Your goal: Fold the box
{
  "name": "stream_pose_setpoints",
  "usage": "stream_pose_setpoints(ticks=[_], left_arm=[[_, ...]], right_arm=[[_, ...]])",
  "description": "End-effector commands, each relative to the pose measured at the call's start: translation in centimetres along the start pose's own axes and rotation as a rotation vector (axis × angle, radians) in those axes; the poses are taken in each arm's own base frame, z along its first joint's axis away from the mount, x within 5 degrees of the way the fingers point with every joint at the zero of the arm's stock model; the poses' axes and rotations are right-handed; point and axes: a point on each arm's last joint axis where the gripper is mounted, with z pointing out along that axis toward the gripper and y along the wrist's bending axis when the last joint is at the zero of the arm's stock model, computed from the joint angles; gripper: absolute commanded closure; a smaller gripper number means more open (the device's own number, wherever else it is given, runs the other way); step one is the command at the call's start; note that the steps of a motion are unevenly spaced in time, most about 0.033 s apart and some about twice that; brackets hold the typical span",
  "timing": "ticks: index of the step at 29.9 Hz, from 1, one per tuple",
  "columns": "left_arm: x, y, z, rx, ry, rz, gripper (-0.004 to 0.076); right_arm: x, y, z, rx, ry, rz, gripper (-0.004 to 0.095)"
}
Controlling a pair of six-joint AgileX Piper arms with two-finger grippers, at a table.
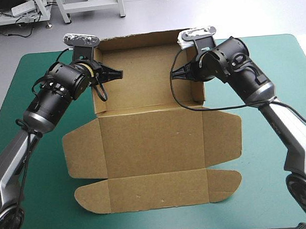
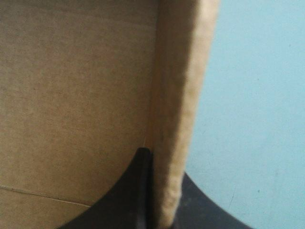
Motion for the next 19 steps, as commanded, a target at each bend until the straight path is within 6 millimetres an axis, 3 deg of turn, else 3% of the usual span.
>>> stream_pose_setpoints(ticks=[1,11,19], left_arm=[[-0.9,0.5,-1.6,-0.038,-0.047,0.061,0.0729],[-0.1,0.0,0.7,-0.042,0.033,0.075,0.0729],[1.2,-0.8,4.4,-0.054,0.134,0.102,0.0729]], right_arm=[[-0.7,-0.5,-1.5,0.022,-0.053,-0.045,0.0913],[-0.3,0.0,0.1,0.004,0.008,-0.052,0.0912],[0.4,0.6,2.7,-0.011,0.103,-0.048,0.0914]])
